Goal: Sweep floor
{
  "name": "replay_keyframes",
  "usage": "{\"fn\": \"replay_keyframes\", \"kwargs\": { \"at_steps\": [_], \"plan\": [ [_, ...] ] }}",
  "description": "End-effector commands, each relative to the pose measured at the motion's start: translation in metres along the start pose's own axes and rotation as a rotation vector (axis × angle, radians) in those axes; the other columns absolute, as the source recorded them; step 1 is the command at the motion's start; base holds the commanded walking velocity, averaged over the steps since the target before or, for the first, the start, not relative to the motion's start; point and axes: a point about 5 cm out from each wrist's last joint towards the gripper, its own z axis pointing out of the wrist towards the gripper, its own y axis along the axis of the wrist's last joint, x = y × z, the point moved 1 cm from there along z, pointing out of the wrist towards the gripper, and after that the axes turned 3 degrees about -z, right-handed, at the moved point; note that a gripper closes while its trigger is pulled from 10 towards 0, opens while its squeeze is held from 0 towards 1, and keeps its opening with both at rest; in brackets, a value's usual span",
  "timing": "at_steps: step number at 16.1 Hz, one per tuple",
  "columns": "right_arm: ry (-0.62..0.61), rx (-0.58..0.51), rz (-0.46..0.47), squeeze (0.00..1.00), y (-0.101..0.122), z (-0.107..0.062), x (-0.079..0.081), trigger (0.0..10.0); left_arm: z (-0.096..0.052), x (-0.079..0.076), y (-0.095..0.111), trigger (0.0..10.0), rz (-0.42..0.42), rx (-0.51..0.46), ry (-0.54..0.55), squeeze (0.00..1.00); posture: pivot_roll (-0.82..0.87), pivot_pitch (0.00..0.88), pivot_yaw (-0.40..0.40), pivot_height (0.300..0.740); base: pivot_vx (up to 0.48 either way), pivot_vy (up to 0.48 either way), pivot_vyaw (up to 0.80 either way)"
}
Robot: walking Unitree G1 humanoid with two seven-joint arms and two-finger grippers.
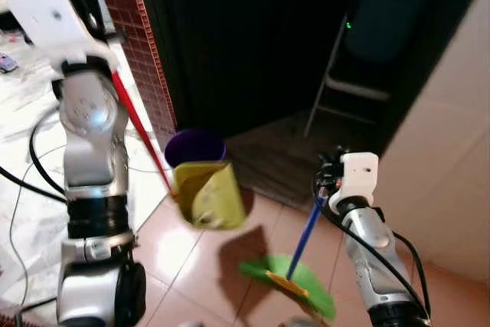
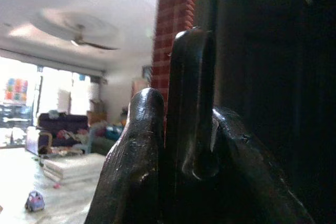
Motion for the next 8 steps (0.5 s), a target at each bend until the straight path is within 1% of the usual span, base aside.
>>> {"fn": "replay_keyframes", "kwargs": {
  "at_steps": [1,3,4,5,8],
  "plan": [
    [0.021,0.019,-0.036,0.00,-0.004,0.000,0.005,10.0,0.014,0.010,0.032,10.0,-0.030,-0.125,0.045,0.00,-0.10,0.000,0.063,0.740,0.439,0.000,0.00],
    [0.027,0.021,-0.038,0.00,-0.005,0.000,0.006,10.0,0.021,0.008,0.043,10.0,-0.035,-0.172,0.042,0.00,-0.10,0.000,0.060,0.740,0.439,0.000,0.00],
    [0.030,0.024,-0.039,0.00,-0.006,-0.001,0.007,10.0,0.028,0.011,0.047,10.0,-0.011,-0.200,0.054,0.00,-0.10,0.000,0.059,0.740,0.435,0.000,0.00],
    [0.035,0.025,-0.038,0.00,-0.007,-0.001,0.007,10.0,0.036,0.015,0.048,10.0,0.022,-0.222,0.072,0.00,-0.10,0.000,0.059,0.740,0.435,0.000,0.00],
    [0.037,0.026,-0.040,0.00,-0.008,-0.001,0.008,10.0,0.047,0.023,0.043,10.0,0.076,-0.233,0.108,0.00,-0.11,0.000,0.066,0.740,0.411,0.000,0.00]
  ]
}}
